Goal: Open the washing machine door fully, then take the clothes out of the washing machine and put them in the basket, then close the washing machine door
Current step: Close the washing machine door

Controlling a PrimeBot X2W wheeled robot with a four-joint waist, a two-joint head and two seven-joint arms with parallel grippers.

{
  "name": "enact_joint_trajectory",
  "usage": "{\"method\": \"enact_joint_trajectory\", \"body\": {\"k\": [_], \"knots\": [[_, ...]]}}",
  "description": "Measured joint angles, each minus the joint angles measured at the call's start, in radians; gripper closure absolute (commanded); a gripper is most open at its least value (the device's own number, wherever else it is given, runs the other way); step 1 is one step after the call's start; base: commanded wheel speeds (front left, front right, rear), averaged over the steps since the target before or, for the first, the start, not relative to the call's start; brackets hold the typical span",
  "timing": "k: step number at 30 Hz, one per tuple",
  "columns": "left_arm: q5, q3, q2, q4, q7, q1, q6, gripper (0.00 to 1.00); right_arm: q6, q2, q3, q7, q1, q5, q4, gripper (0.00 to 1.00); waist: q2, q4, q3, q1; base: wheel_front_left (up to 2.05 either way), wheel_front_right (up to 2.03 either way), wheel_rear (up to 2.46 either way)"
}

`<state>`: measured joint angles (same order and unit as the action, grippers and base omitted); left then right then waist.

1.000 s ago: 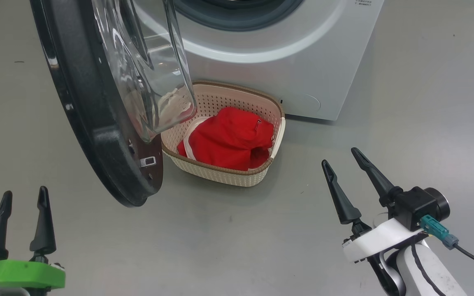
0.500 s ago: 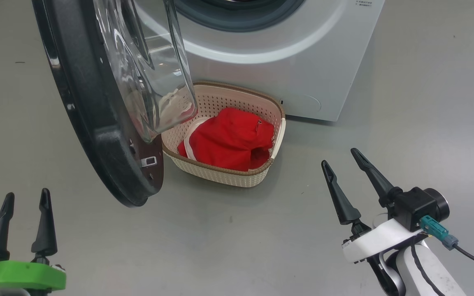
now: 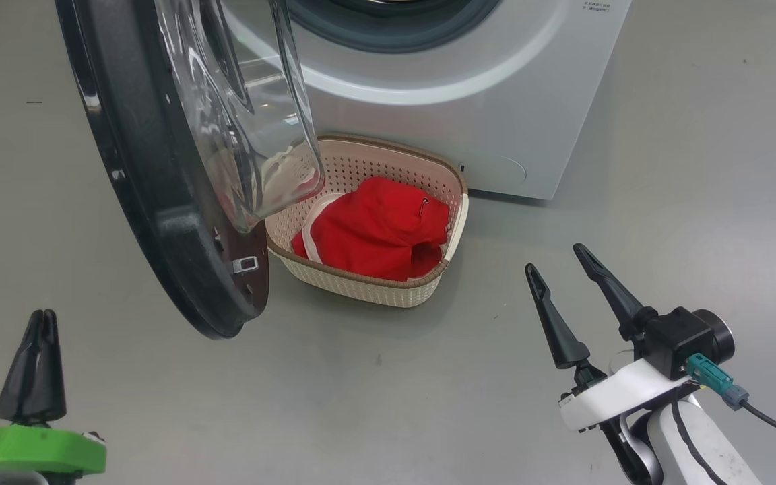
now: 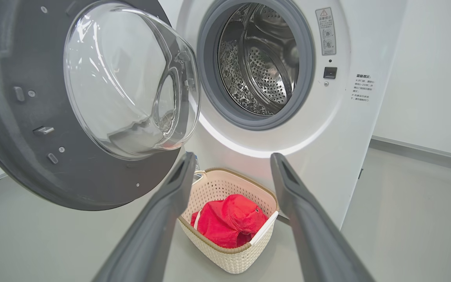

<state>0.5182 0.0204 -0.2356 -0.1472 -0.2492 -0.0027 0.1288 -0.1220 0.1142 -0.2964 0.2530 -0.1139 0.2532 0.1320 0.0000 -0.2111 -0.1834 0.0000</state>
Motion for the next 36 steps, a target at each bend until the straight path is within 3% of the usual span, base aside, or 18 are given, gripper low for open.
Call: {"method": "enact_joint_trajectory", "body": {"k": [17, 26, 31, 36], "knots": [[0.023, -0.001, -0.016, 0.025, 0.0, -0.023, 0.0, 1.0, 0.0, -0.002, -0.012, 0.0, 0.0, 0.0, 0.007, 0.0, 0.0, -0.006, 0.008, 0.0, 0.0, 0.0, 0.0], [0.231, 0.016, 0.008, 0.053, 0.003, -0.065, 0.0, 1.0, 0.0, -0.004, -0.019, 0.0, 0.0, 0.0, 0.009, 0.0, 0.0, -0.003, 0.004, 0.0, 0.0, 0.0, 0.0], [0.33, 0.06, 0.008, 0.058, 0.041, -0.101, 0.0, 1.0, 0.0, -0.004, -0.019, 0.0, 0.0, 0.0, 0.009, 0.0, 0.0, -0.002, 0.002, 0.0, 0.0, 0.0, 0.0], [0.521, 0.115, 0.047, 0.047, 0.141, -0.134, 0.0, 1.0, 0.0, -0.004, -0.018, 0.0, 0.0, 0.0, 0.009, 0.0, 0.0, -0.001, -0.003, 0.0, 0.0, 0.0, 0.0]]}}
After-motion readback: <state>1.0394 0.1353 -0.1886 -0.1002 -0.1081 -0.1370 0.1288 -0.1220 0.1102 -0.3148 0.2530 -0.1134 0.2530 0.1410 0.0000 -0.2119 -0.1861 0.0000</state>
